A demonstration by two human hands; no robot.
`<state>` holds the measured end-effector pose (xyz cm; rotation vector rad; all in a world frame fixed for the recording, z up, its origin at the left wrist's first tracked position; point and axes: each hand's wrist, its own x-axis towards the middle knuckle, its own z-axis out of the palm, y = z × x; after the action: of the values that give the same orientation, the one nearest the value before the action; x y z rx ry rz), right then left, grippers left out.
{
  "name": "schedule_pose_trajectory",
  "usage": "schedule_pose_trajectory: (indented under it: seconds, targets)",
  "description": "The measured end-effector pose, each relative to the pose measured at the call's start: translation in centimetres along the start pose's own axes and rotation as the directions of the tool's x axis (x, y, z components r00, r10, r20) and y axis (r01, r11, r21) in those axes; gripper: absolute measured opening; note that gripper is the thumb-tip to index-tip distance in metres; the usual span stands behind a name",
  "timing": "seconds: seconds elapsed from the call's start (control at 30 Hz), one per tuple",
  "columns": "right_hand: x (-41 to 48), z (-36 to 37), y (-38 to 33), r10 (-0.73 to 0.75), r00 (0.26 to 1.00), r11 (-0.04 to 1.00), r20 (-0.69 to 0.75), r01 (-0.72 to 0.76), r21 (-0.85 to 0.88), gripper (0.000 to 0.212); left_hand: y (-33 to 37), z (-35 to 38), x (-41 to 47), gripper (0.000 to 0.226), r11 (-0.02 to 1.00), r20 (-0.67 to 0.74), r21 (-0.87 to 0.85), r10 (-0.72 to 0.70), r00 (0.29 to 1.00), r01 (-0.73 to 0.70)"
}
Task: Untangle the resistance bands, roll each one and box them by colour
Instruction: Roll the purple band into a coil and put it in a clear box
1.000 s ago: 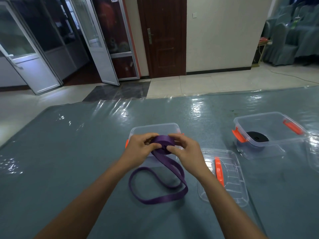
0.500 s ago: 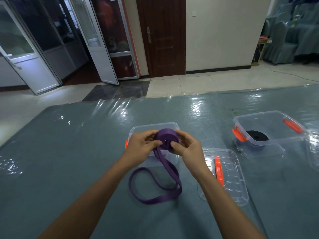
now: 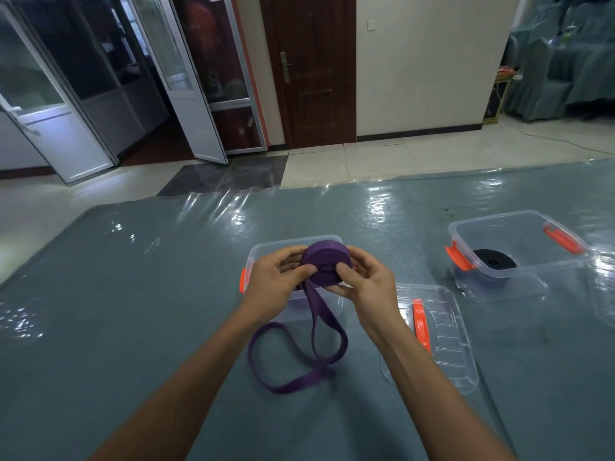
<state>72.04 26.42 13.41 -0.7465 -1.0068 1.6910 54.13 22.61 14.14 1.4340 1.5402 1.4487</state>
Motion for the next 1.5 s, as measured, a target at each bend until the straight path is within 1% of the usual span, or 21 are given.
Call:
schedule_pose_trajectory:
  seconds: [0.07, 0.13, 0.2, 0.3, 0.37, 0.4, 0.5, 0.57, 0.67, 0.7, 0.77, 0.83, 0.87, 0.93, 1.07, 1.2, 1.27, 1.3, 1.4, 1.43, 1.5]
  targets:
    - [-0.4, 0.1, 0.2, 0.004, 1.0, 1.0, 0.023, -0.004, 0.012, 0.029, 0.2, -0.3, 0.0, 0.032, 0.997, 0.007, 0.08, 0.019, 1.0, -0.02]
    - [-0.3, 0.0, 0.1, -0.094, 0.994, 0.969, 0.046, 0.102, -0.224, 0.034, 0.4, -0.9, 0.0, 0.03, 0.976, 0.055, 0.202, 0.068, 0.996, -0.078]
    - [0.1, -0.2, -0.1, -0.206, 0.968, 0.822, 0.14, 0.249, -0.512, 0.041, 0.7, -1.6, 0.2, 0.027, 0.931, 0.125, 0.32, 0.143, 0.982, -0.177]
    - [0.7, -0.1, -0.8, -0.245, 0.942, 0.677, 0.229, 0.335, -0.655, 0.034, 1.0, -1.6, 0.3, 0.027, 0.897, 0.184, 0.365, 0.194, 0.964, -0.251]
    - [0.9, -0.1, -1.0, -0.233, 0.95, 0.712, 0.209, 0.313, -0.629, 0.033, 1.0, -1.2, 0.1, 0.03, 0.93, 0.135, 0.307, 0.168, 0.977, -0.202]
    - [0.9, -0.1, -0.9, -0.212, 0.962, 0.774, 0.173, 0.273, -0.571, 0.035, 0.9, -1.0, -0.1, 0.032, 0.948, 0.095, 0.271, 0.148, 0.984, -0.169]
    - [0.7, -0.2, 0.0, -0.048, 0.999, 0.979, 0.014, 0.05, -0.197, 0.033, 0.7, -0.6, -0.4, 0.035, 0.994, 0.008, 0.101, 0.052, 0.999, -0.052]
    - [0.4, -0.2, 0.8, 0.054, 0.999, 0.998, 0.002, -0.054, 0.01, 0.029, 0.6, -0.5, -0.3, 0.034, 1.0, -0.023, 0.017, -0.004, 1.0, 0.004]
    - [-0.1, -0.1, 1.7, 0.116, 0.992, 0.981, 0.046, -0.122, 0.153, 0.026, 0.4, -0.8, -0.2, 0.031, 0.999, -0.034, 0.046, -0.022, 0.999, 0.024]
    - [-0.2, -0.1, 1.7, 0.111, 0.991, 0.984, 0.067, -0.12, 0.132, 0.026, 0.3, -1.0, -0.3, 0.031, 0.997, -0.022, 0.08, -0.012, 1.0, 0.014]
    - [-0.1, -0.6, 1.5, 0.023, 0.994, 0.991, 0.11, -0.008, -0.136, 0.029, 0.3, -1.6, -0.4, 0.029, 0.982, 0.02, 0.185, 0.032, 0.999, -0.035]
    - [0.3, -0.9, 1.1, -0.058, 0.978, 0.868, 0.201, 0.148, -0.474, 0.03, 0.2, -2.0, -0.6, 0.025, 0.948, 0.095, 0.296, 0.088, 0.992, -0.113]
    - [0.4, -0.8, 0.9, -0.058, 0.973, 0.822, 0.223, 0.173, -0.543, 0.029, 0.2, -2.0, -0.5, 0.025, 0.939, 0.125, 0.318, 0.096, 0.988, -0.131]
    - [0.5, -0.7, 0.5, -0.025, 0.981, 0.857, 0.194, 0.12, -0.5, 0.029, 0.3, -1.9, -0.5, 0.026, 0.955, 0.123, 0.277, 0.069, 0.99, -0.101]
    - [0.5, -0.9, 0.6, 0.065, 0.992, 0.979, 0.107, -0.043, -0.199, 0.03, 0.3, -1.2, -1.0, 0.035, 0.998, 0.061, 0.066, 0.004, 0.998, -0.008]
    - [-0.2, -1.0, 1.6, 0.133, 0.986, 0.991, 0.098, -0.135, 0.017, 0.031, 0.1, -0.9, -1.3, 0.037, 0.999, 0.024, -0.039, -0.027, 0.999, 0.028]
    - [-0.6, -0.9, 1.7, 0.089, 0.991, 0.994, 0.095, -0.083, -0.069, 0.033, 0.1, -1.1, -1.4, 0.038, 1.0, 0.054, 0.015, -0.025, 0.998, 0.024]
    - [-0.6, -0.9, 1.5, 0.013, 0.995, 0.979, 0.097, 0.007, -0.202, 0.036, 0.2, -1.3, -1.4, 0.036, 0.999, 0.08, 0.049, -0.019, 0.997, 0.015]
    - [-0.6, -0.8, 0.7, -0.19, 0.954, 0.728, 0.233, 0.296, -0.618, 0.044, 0.3, -1.6, -1.3, 0.028, 0.987, 0.15, 0.15, 0.038, 0.988, -0.061]
    - [-0.5, -0.6, 0.3, -0.205, 0.943, 0.683, 0.263, 0.33, -0.651, 0.044, 0.4, -1.6, -1.2, 0.029, 0.986, 0.154, 0.153, 0.046, 0.987, -0.07]
    - [-0.2, -0.4, -0.2, -0.222, 0.942, 0.699, 0.251, 0.333, -0.633, 0.043, 0.7, -1.4, -1.0, 0.031, 0.993, 0.139, 0.109, 0.031, 0.99, -0.047]
